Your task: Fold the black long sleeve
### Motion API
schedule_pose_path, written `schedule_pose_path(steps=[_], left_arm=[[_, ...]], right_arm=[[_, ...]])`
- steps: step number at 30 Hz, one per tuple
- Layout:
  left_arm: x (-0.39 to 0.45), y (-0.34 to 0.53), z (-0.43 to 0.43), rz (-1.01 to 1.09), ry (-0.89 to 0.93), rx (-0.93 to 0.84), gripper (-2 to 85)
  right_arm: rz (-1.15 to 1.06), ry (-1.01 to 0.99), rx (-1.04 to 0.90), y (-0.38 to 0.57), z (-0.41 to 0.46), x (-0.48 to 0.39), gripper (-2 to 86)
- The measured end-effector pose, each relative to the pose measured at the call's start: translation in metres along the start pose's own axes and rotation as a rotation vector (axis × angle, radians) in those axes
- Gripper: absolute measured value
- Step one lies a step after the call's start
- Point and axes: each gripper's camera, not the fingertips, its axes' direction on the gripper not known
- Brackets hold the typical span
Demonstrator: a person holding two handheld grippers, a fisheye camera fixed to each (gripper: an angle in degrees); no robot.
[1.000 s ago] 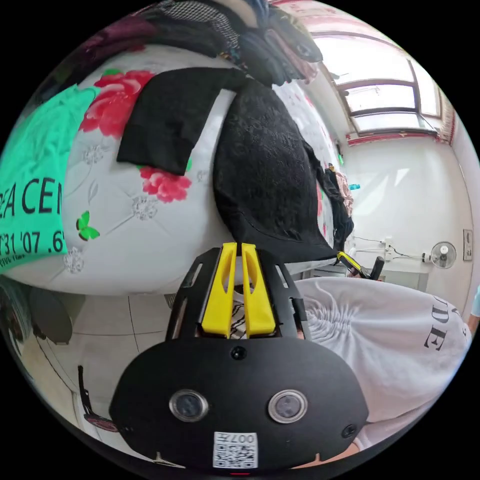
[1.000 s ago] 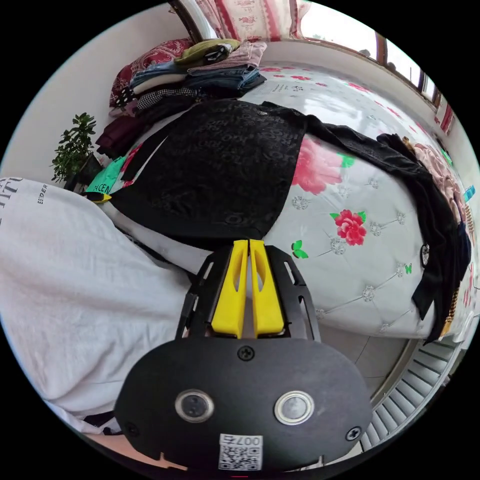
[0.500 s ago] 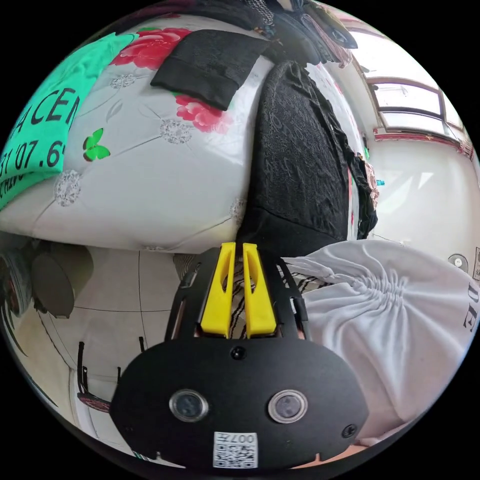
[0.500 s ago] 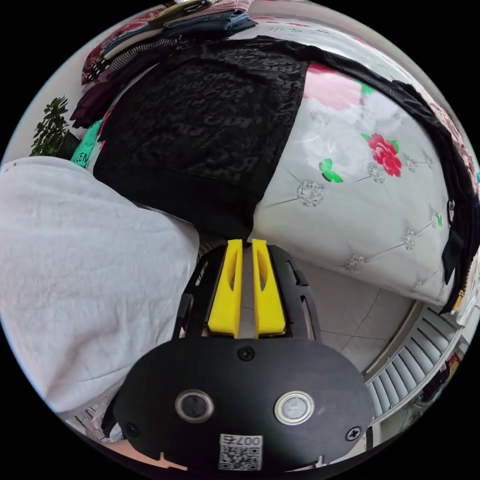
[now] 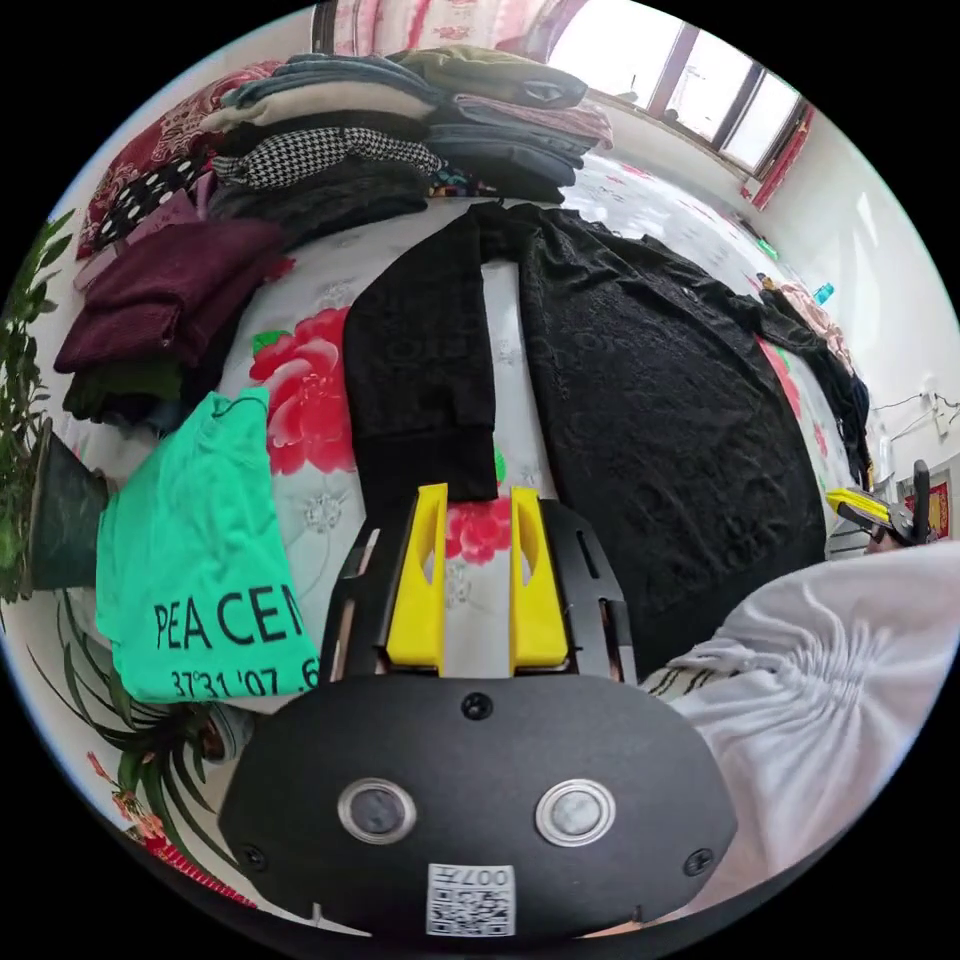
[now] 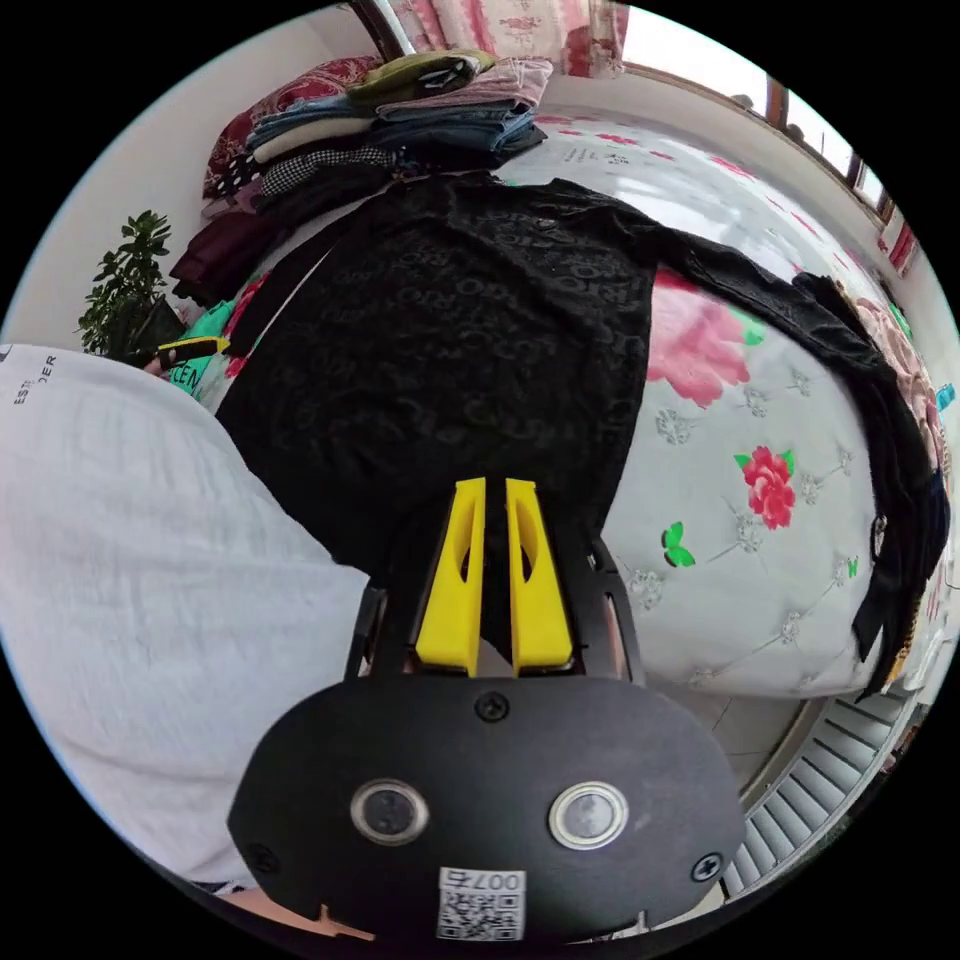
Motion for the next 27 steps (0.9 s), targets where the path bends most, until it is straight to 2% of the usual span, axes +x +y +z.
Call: schedule_pose_path(steps=[3, 4, 6, 10, 13, 15, 17, 21, 27], left_arm=[[-0.001, -0.031, 0.028, -0.025, -0.04, -0.096, 8.3], [0.0, -0.034, 0.026, -0.02, -0.082, -0.073, 7.4], [0.004, -0.044, 0.026, 0.057, -0.131, -0.103, 5.7], [-0.02, -0.052, 0.013, 0.099, -0.063, -0.095, 1.8], [-0.092, -0.066, -0.042, -0.053, 0.196, 0.086, 0.4], [-0.164, -0.075, -0.112, -0.187, 0.419, 0.327, -0.1], [-0.213, -0.077, -0.172, -0.248, 0.489, 0.525, -0.3], [-0.283, -0.072, -0.28, -0.284, 0.413, 0.829, -0.5], [-0.332, -0.101, -0.282, -0.404, 0.479, 0.79, -0.5]], right_arm=[[-0.078, -0.062, -0.018, -0.046, 0.025, -0.047, 1.5], [-0.108, -0.07, -0.031, -0.057, 0.034, -0.065, 1.4], [-0.156, -0.07, -0.062, -0.066, 0.045, -0.089, 1.3], [-0.261, 0.008, -0.141, -0.052, 0.06, -0.128, 0.6], [-0.222, 0.026, -0.149, -0.039, 0.056, -0.13, 0.2], [-0.174, 0.01, -0.13, -0.034, 0.047, -0.125, 0.1], [-0.115, -0.003, -0.088, -0.031, 0.033, -0.118, 0.0], [-0.062, -0.016, -0.043, -0.032, 0.015, -0.109, 0.0], [-0.024, -0.038, -0.091, -0.025, 0.022, -0.099, 0.1]])
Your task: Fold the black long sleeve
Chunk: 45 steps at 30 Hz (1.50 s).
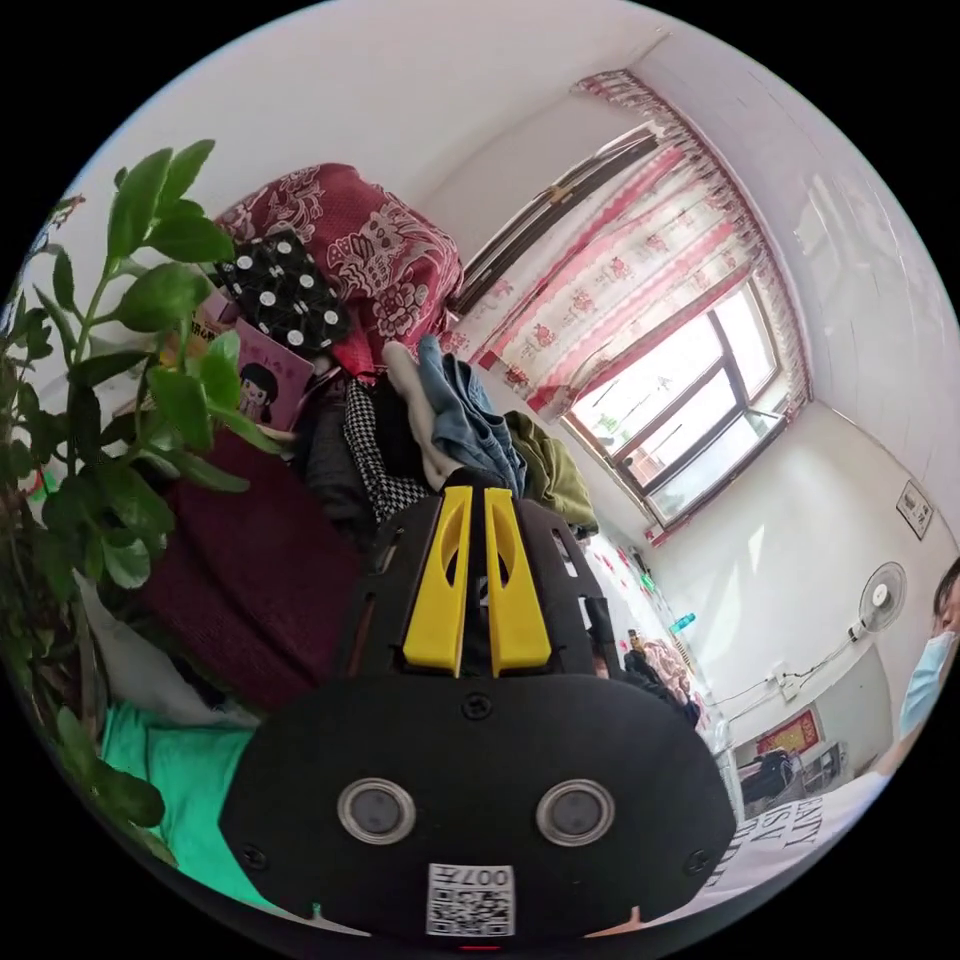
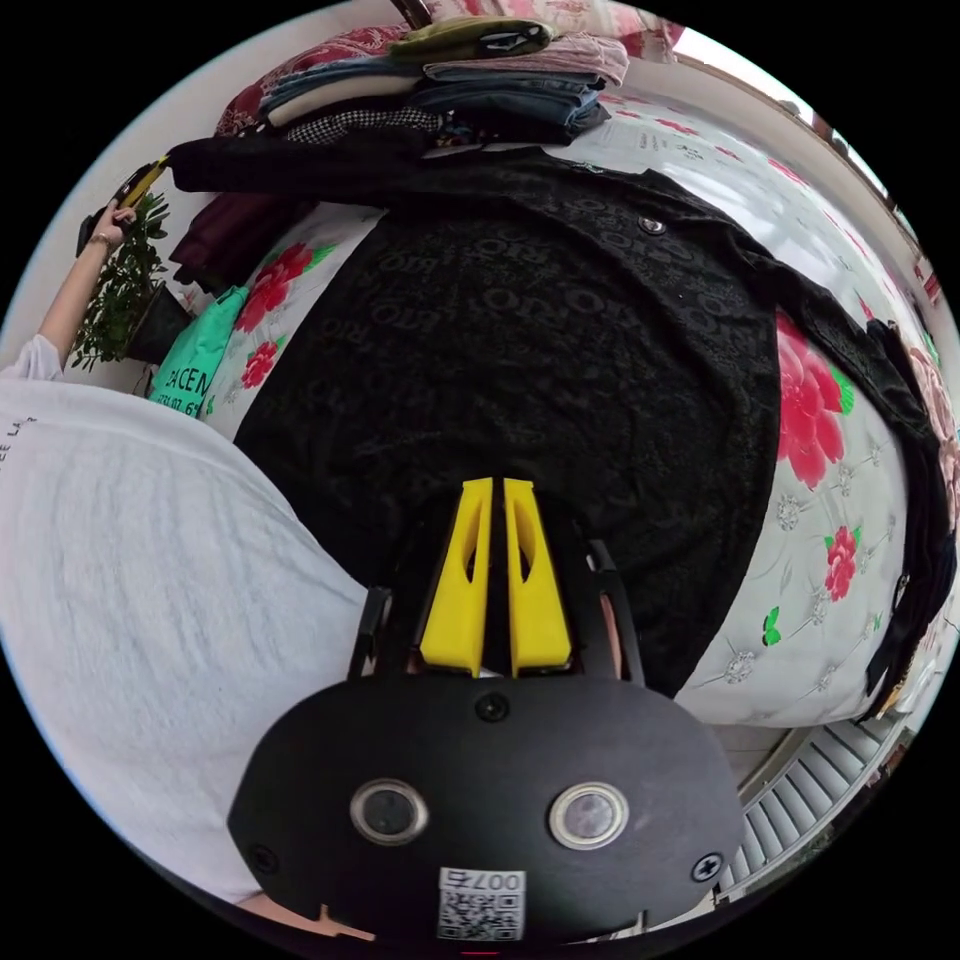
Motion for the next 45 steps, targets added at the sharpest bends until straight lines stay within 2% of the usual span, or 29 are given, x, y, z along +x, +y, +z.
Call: schedule_pose_path(steps=[7, 10, 13, 16, 19, 22, 24, 27, 32, 36, 42, 45], left_arm=[[0.006, 0.004, 0.026, -0.022, 0.091, -0.019, -0.5], [0.045, 0.012, 0.038, 0.049, 0.155, -0.045, -0.5], [0.12, 0.032, 0.049, 0.206, 0.293, -0.086, -0.4], [0.218, 0.084, 0.06, 0.427, 0.471, -0.177, 0.0], [0.305, 0.178, 0.084, 0.619, 0.655, -0.338, 1.1], [0.355, 0.307, 0.14, 0.708, 0.759, -0.657, 4.9], [0.356, 0.413, 0.189, 0.724, 0.697, -0.974, 9.9], [0.324, 0.488, 0.208, 0.7, 0.564, -1.136, 11.5], [0.262, 0.496, 0.205, 0.655, 0.282, -1.114, 9.6], [0.215, 0.479, 0.209, 0.54, 0.088, -1.039, 8.7], [0.19, 0.46, 0.228, 0.497, -0.07, -0.932, 9.0], [0.186, 0.444, 0.252, 0.505, -0.095, -0.9, 8.9]], right_arm=[[0.011, 0.001, 0.003, 0.018, -0.018, 0.006, 0.2], [0.032, 0.004, 0.021, 0.028, -0.033, 0.017, 0.3], [0.067, 0.002, 0.05, 0.04, -0.05, 0.033, 0.3], [0.103, 0.013, 0.093, 0.054, -0.069, 0.052, 0.4], [0.152, 0.034, 0.143, 0.072, -0.09, 0.073, 0.8], [0.229, 0.031, 0.189, 0.098, -0.105, 0.099, 1.5], [0.273, 0.025, 0.207, 0.116, -0.11, 0.112, 2.1], [0.316, 0.013, 0.22, 0.146, -0.117, 0.129, 3.7], [0.329, -0.014, 0.249, 0.182, -0.127, 0.145, 6.6], [0.276, -0.036, 0.27, 0.169, -0.131, 0.145, 8.2], [0.13, -0.089, 0.248, 0.103, -0.13, 0.115, 9.2], [0.006, -0.049, 0.251, 0.075, -0.126, 0.069, 9.1]])
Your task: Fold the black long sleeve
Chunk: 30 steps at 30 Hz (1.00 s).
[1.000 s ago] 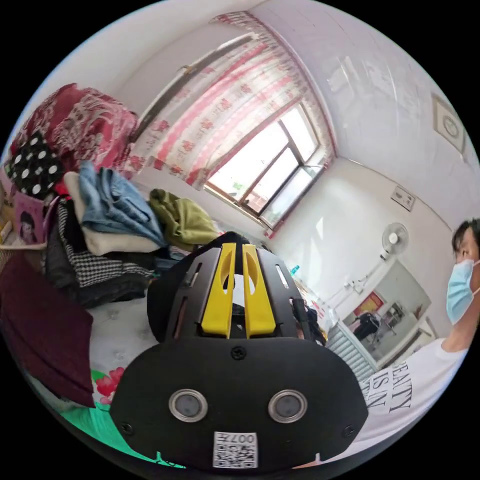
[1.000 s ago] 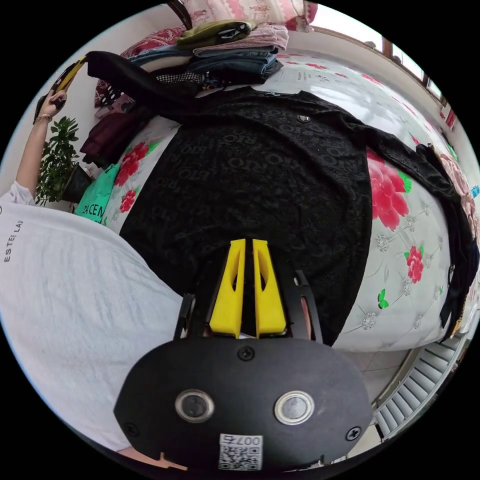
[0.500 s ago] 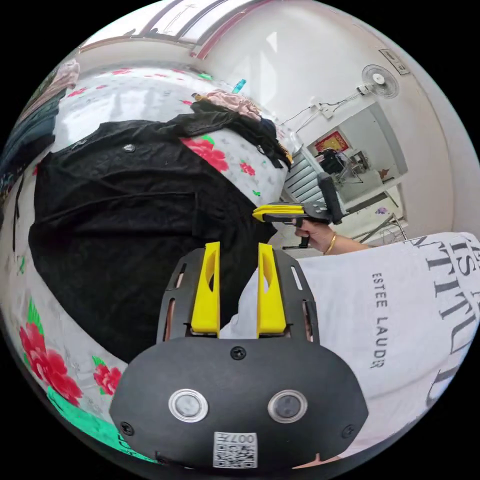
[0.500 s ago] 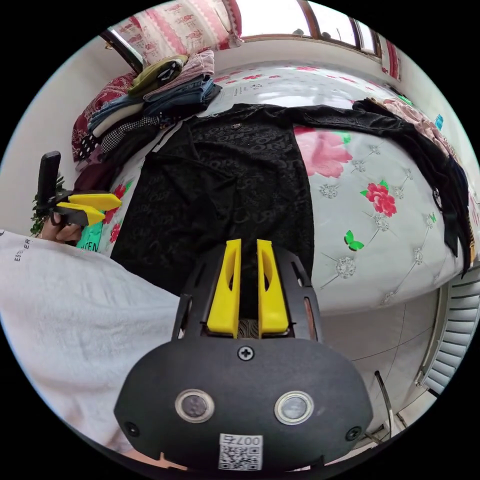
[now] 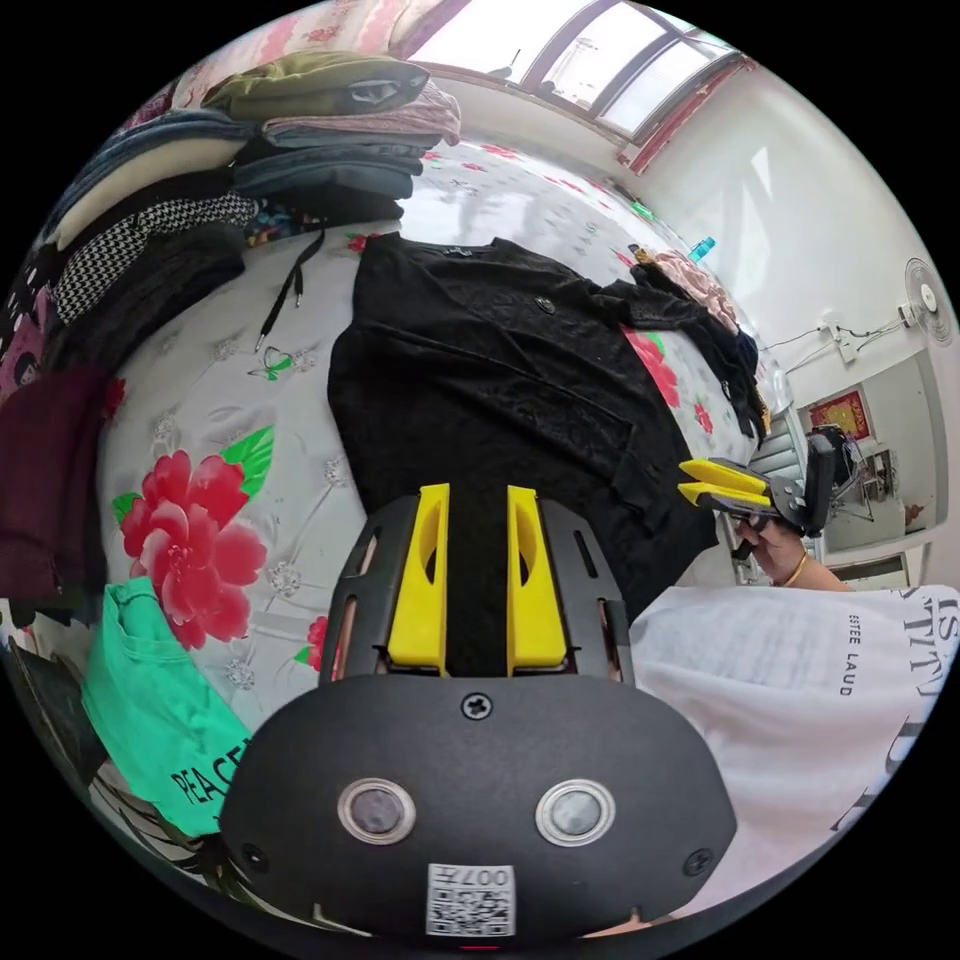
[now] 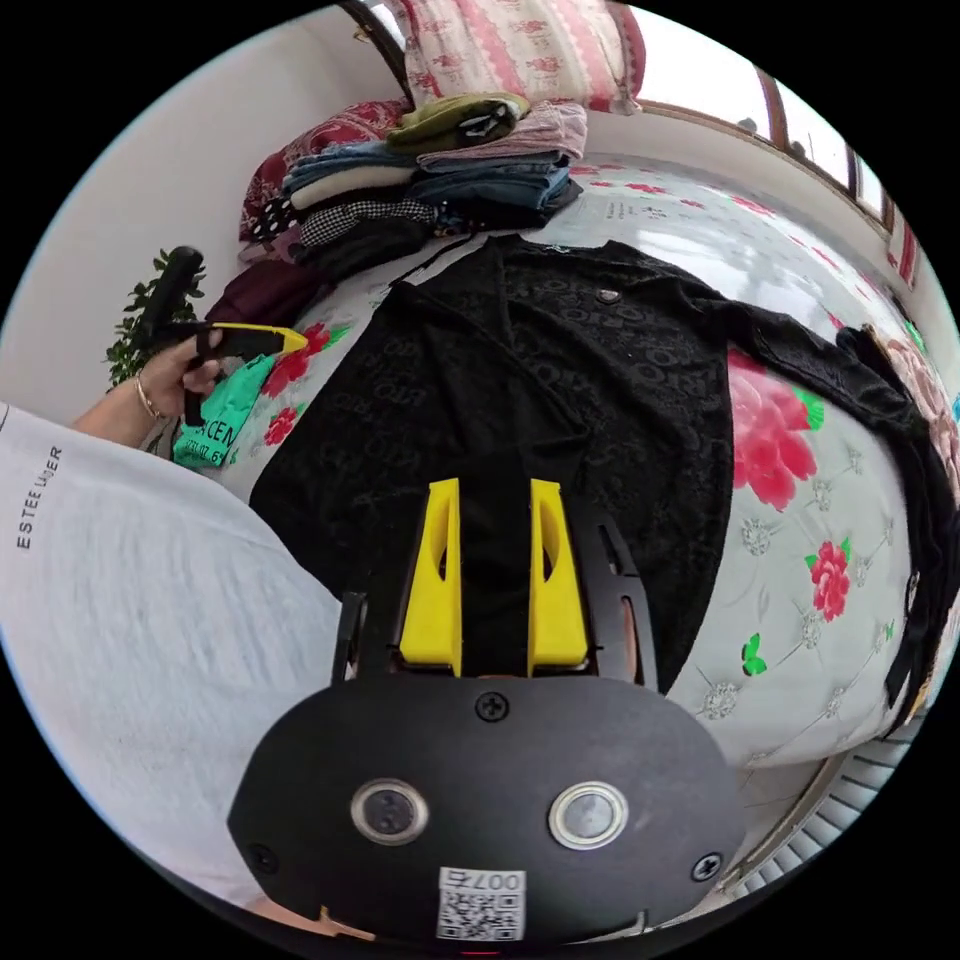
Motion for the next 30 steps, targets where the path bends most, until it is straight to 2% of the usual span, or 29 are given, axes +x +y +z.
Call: schedule_pose_path(steps=[4, 7, 8, 12, 17, 22, 26, 29, 30], left_arm=[[-0.022, -0.043, 0.009, 0.008, -0.052, 0.014, 9.2], [-0.042, -0.085, 0.025, 0.027, -0.077, -0.007, 10.2], [-0.049, -0.102, 0.032, 0.043, -0.091, -0.021, 10.7], [-0.071, -0.155, 0.066, 0.132, -0.152, -0.074, 11.4], [-0.098, -0.184, 0.123, 0.188, -0.189, -0.225, 8.9], [-0.121, -0.18, 0.127, 0.188, -0.152, -0.17, 6.9], [-0.138, -0.178, 0.121, 0.194, -0.119, -0.137, 3.9], [-0.153, -0.183, 0.111, 0.18, -0.089, -0.128, 2.1], [-0.159, -0.184, 0.106, 0.173, -0.078, -0.121, 1.6]], right_arm=[[-0.164, 0.032, -0.095, -0.032, 0.05, -0.056, 8.0], [-0.163, 0.055, -0.229, -0.049, 0.102, -0.066, 5.6], [-0.149, 0.083, -0.214, -0.051, 0.107, -0.068, 4.0], [-0.106, 0.152, -0.211, -0.062, 0.095, -0.065, 0.6], [0.04, 0.155, -0.078, -0.086, 0.027, -0.024, 0.5], [0.027, 0.099, 0.032, -0.112, -0.017, -0.024, 4.7], [-0.036, -0.024, -0.106, -0.117, 0.059, -0.07, 6.0], [-0.049, 0.069, -0.272, -0.112, 0.129, -0.087, 3.5], [-0.047, 0.106, -0.208, -0.112, 0.125, -0.089, 2.7]])
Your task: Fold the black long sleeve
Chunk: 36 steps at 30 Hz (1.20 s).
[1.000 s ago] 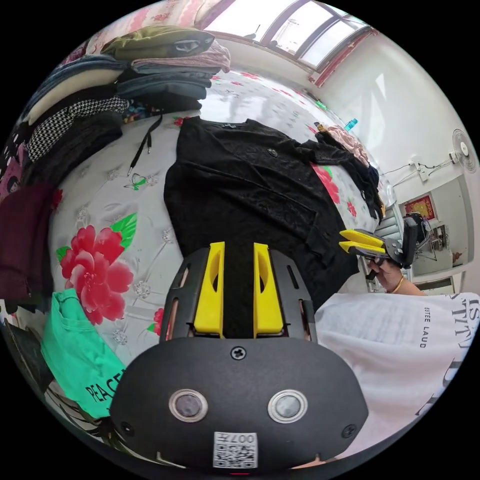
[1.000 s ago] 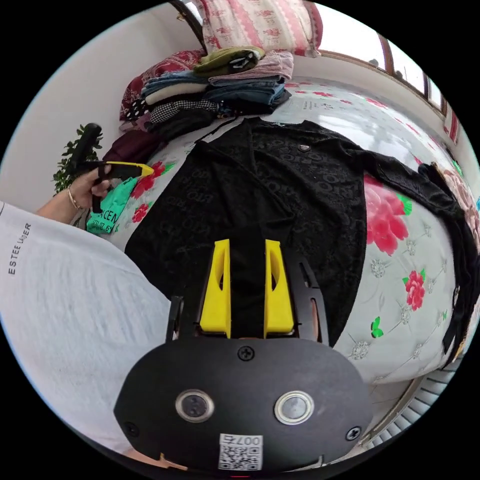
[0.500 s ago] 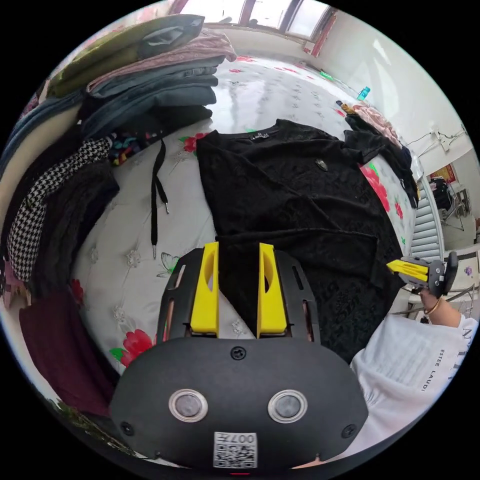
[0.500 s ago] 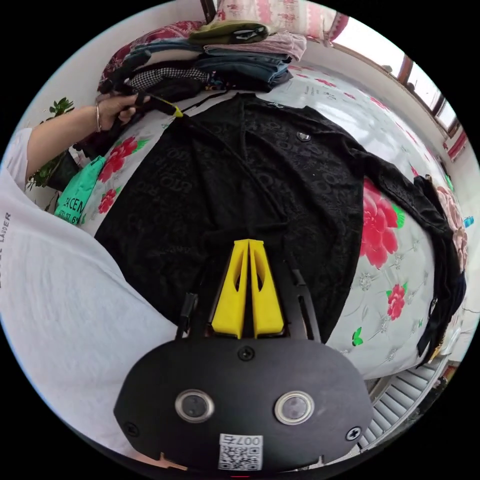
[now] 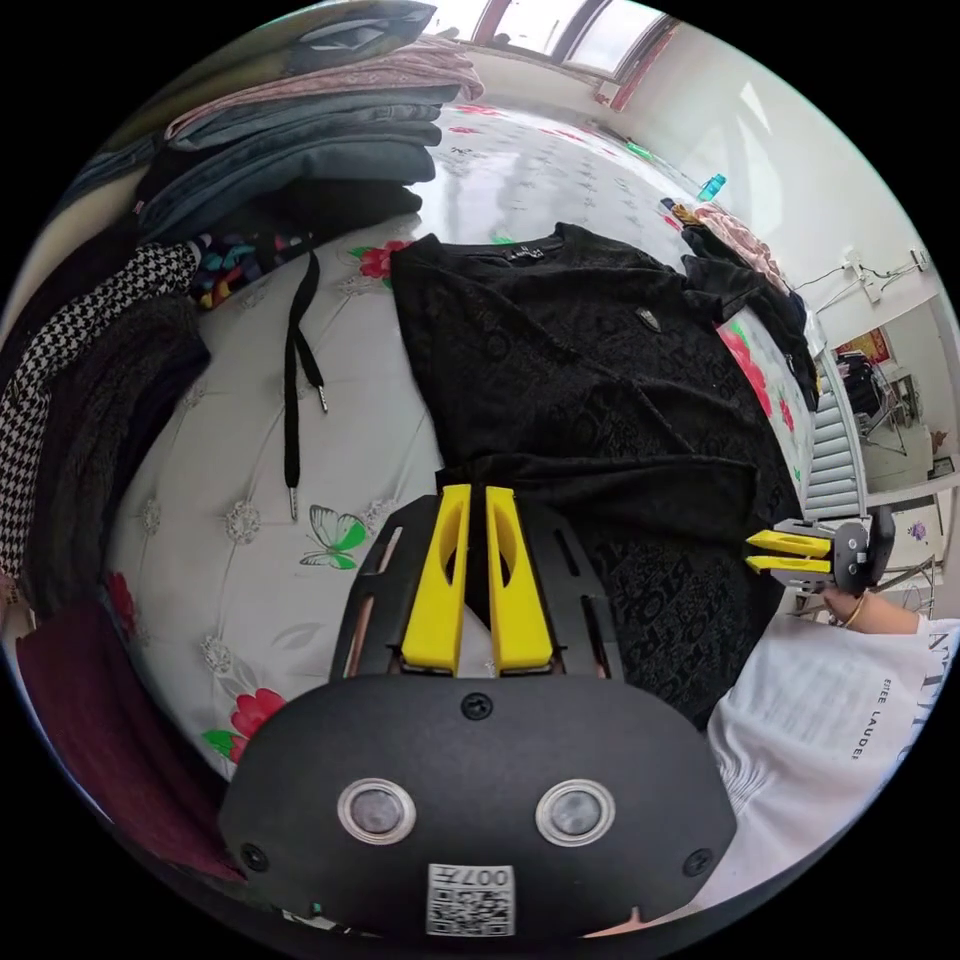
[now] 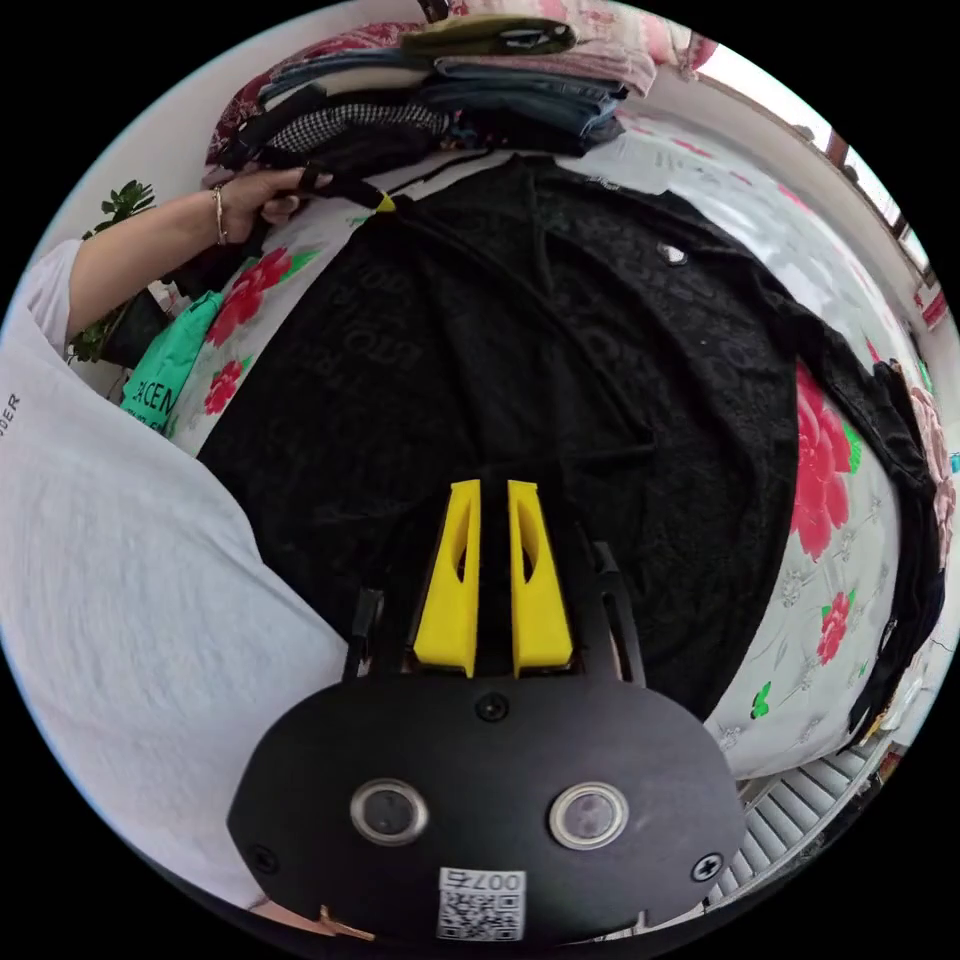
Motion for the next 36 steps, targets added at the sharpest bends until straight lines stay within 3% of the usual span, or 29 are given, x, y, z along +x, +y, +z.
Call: schedule_pose_path(steps=[4, 11, 16, 19, 26, 32, 36], left_arm=[[-0.014, -0.001, -0.012, 0.003, -0.004, 0.013, 0.8], [-0.028, 0.008, -0.041, -0.024, -0.017, 0.091, 0.0], [-0.041, 0.023, -0.058, -0.046, -0.017, 0.143, -0.4], [-0.049, 0.029, -0.058, -0.04, -0.03, 0.131, -0.4], [-0.06, 0.029, -0.036, -0.001, -0.077, -0.001, 0.1], [-0.075, 0.018, -0.04, 0.015, -0.094, -0.062, 3.3], [-0.09, 0.023, -0.057, -0.04, -0.045, -0.029, 6.1]], right_arm=[[-0.005, 0.038, -0.052, -0.019, -0.02, 0.015, 0.4], [0.007, 0.235, 0.293, -0.013, -0.224, 0.086, -0.2], [-0.092, 0.269, 0.499, 0.03, -0.325, 0.079, -0.3], [-0.165, 0.216, 0.424, 0.046, -0.299, 0.066, -0.3], [-0.099, -0.126, -0.107, 0.062, -0.075, 0.067, -0.2], [-0.05, -0.142, -0.045, 0.063, -0.087, 0.077, -0.1], [-0.046, -0.174, -0.111, 0.068, -0.066, 0.082, 0.3]])
